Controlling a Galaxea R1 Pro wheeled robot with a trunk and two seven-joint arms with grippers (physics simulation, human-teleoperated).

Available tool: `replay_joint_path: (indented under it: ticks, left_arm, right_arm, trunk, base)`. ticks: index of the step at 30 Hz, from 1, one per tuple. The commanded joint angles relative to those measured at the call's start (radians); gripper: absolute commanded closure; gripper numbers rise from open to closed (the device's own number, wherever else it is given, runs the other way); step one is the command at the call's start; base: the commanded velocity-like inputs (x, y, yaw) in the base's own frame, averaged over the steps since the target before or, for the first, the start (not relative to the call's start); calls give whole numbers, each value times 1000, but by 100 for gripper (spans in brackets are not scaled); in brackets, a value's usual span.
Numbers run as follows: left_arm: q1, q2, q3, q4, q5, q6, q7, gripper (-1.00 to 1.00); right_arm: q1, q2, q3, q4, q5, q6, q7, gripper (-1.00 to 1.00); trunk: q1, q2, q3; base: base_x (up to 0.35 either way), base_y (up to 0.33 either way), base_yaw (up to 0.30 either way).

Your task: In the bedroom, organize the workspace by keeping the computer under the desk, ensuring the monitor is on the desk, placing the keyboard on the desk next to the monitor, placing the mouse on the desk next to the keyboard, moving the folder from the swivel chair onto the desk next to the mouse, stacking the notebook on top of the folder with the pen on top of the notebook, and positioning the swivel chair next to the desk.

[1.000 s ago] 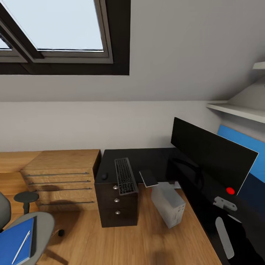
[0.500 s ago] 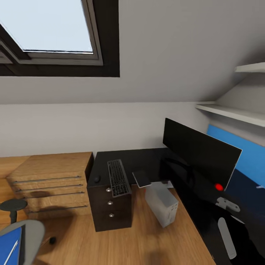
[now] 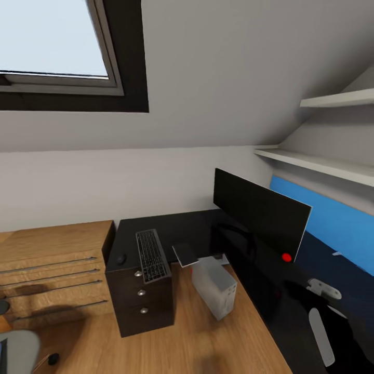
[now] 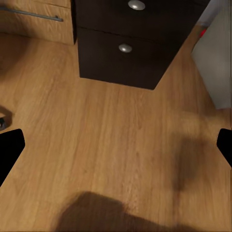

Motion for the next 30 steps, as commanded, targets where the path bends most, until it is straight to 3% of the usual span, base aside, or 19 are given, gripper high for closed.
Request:
replay_joint_path:
  ticks: [1, 8, 13, 14, 15, 16, 18, 19, 21, 23, 26, 30]
  left_arm:
    - [0, 1, -4, 2, 10, -8, 4, -100]
    - [0, -2, -3, 49, 0, -6, 2, -100]
    - [-1, -21, -3, 134, -69, -1, 3, -100]
    - [-2, -34, -3, 162, -82, -1, 3, -100]
    - [-4, -57, -4, 201, -98, 0, 3, -100]
    - [-4, -61, -4, 206, -101, 0, 3, -100]
    - [-5, -69, -5, 219, -107, -2, 3, -100]
    - [-5, -72, -5, 224, -110, -2, 3, -100]
    - [-5, -72, -5, 226, -110, -3, 3, -100]
    - [-5, -72, -5, 228, -111, -6, 3, -100]
    - [-5, -72, -5, 228, -111, -6, 3, -100]
    - [-6, -74, -5, 228, -112, -7, 3, -100]
  right_arm:
    - [0, -2, 1, 5, -10, -11, -7, -100]
    - [0, -15, 4, 45, -3, -106, -7, -100]
    - [-1, -19, 7, 66, 26, -132, -9, -100]
    - [-2, -21, 7, 94, 36, -144, -11, -100]
    - [-23, -40, 7, 206, 62, -198, -14, -100]
    - [-39, -49, 7, 242, 70, -216, -15, -100]
    - [-158, -91, 7, 410, 103, -296, -17, -100]
    - [-313, -152, 8, 645, 124, -377, -17, -100]
    - [-388, -188, 8, 773, 130, -422, -18, -100]
    - [-550, -263, 8, 1009, 138, -532, -30, -100]
    - [-594, -280, 8, 1072, 139, -561, -64, -100]
    - [-614, -283, 5, 1095, 135, -584, -83, -100]
  trunk:
    - [0, -1, 1]
    - [0, -1, 4]
    - [0, -1, 5]
    - [0, -1, 5]
    - [0, -1, 5]
    - [0, -1, 5]
    - [0, -1, 5]
    - [0, -1, 5]
    - [0, -1, 5]
    - [0, -1, 5]
    - [0, -1, 5]
    - [0, -1, 5]
  base:
    - [0, 0, -228]
    - [0, 0, -114]
    - [0, 0, -19]
    - [0, 0, -6]
    - [0, 0, -3]
    - [0, 0, -2]
    - [0, 0, -1]
    - [0, 0, 0]
    - [0, 0, 0]
    - [9, -5, 0]
    - [117, -75, 0]
    - [214, -138, 0]
